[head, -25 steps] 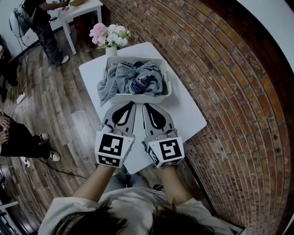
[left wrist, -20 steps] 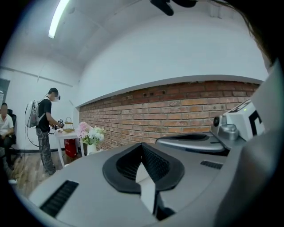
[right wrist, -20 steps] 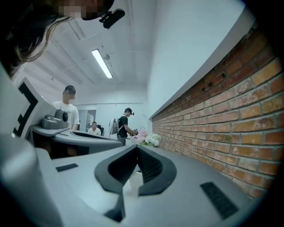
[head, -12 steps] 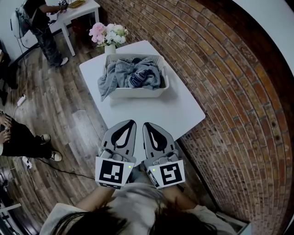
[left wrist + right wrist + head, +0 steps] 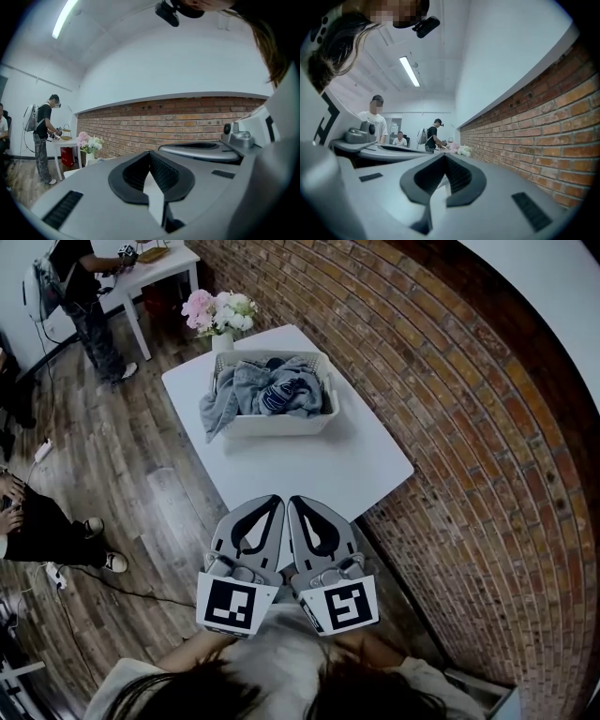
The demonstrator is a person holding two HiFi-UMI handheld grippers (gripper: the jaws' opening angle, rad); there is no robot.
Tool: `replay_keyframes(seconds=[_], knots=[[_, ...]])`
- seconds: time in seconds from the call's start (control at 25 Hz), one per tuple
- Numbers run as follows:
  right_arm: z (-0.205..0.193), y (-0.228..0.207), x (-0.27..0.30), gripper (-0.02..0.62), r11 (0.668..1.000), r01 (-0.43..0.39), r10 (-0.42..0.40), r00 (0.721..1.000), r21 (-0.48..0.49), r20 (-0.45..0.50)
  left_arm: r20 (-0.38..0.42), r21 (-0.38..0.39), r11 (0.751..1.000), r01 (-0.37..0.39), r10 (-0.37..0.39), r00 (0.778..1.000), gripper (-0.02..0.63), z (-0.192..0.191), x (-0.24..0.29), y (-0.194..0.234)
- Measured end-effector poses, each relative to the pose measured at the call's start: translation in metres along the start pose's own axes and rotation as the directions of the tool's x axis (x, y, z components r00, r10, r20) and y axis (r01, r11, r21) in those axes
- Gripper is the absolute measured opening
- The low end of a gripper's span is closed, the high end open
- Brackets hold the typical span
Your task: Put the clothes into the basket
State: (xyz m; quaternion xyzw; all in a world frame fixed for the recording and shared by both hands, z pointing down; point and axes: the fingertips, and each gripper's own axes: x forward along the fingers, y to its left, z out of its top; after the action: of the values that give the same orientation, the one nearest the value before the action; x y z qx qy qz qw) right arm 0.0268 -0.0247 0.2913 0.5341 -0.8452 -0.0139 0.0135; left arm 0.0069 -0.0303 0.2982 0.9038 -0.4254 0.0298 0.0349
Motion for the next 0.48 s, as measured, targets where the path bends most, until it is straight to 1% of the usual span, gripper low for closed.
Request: replay_keyframes(seconds=[0.28, 0.36, 0.48], knots=[[0.007, 0.002, -0.012, 0.006, 1.000, 0.014, -0.014, 1.000, 0.003, 0.017, 0.006, -0.020, 1.000, 0.000, 0.000, 1.000, 0.006, 0.004, -0.008, -0.002], [0.006, 0.000, -0.014, 0.006, 1.000, 0.016, -0.016, 1.000, 0.006, 0.011, 0.011, -0.035, 0.999, -0.002, 0.002, 1.000, 0.008, 0.004, -0.006, -0.002], [0.004, 0.000, -0.017, 0.006, 1.000, 0.021, -0.021, 1.000, 0.006, 0.001, 0.004, -0.035, 0.999, 0.006, -0.006, 1.000, 0.006, 0.002, -0.007, -0.002]])
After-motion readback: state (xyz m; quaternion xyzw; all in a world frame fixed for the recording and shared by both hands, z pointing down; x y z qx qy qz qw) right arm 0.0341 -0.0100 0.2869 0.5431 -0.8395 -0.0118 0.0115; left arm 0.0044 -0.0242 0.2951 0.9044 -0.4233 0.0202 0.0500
